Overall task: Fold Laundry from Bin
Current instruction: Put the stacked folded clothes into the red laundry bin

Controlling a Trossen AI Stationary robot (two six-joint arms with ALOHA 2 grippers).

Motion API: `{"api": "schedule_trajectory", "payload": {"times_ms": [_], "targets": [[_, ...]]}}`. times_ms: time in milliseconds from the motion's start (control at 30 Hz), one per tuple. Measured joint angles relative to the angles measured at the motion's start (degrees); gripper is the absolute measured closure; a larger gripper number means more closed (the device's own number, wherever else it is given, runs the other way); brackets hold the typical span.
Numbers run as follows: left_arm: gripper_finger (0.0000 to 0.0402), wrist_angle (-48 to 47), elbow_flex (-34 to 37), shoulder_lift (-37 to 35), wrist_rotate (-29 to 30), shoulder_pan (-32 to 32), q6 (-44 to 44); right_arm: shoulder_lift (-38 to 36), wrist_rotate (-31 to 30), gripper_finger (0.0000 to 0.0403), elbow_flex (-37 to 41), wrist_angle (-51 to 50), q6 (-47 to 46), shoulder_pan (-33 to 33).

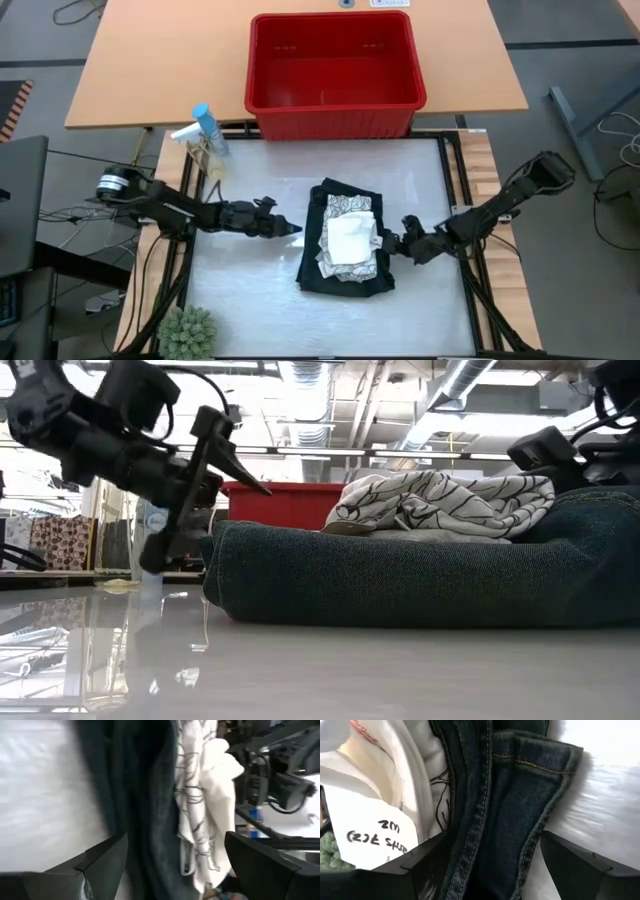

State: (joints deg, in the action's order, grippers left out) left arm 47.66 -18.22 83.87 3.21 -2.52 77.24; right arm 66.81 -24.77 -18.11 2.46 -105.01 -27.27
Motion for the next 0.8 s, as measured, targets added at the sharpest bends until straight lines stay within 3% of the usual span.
{"api": "schedule_trajectory", "payload": {"times_ms": [100, 333, 533, 800], "targets": [[0.0081, 7.0, -0.7, 6.2, -0.9, -0.1, 1.8, 0.0, 1.6, 0.0071, 0.0, 0.7, 1.4, 0.9], [0.0081, 9.8, -5.3, 16.1, -3.7, -0.7, 3.5, 0.0, 2.2, 0.0071, 0.0, 1.0, 3.0, 1.6], [0.0081, 4.6, -8.3, 16.5, -5.3, -0.6, 2.7, 2.0, 4.6, 0.0071, 0.0, 1.7, 6.1, 4.0], [0.0081, 3.5, -11.4, 20.3, -7.4, 0.1, 2.3, 11.4, 11.6, 0.0071, -0.1, 17.6, 13.9, 10.7]]}}
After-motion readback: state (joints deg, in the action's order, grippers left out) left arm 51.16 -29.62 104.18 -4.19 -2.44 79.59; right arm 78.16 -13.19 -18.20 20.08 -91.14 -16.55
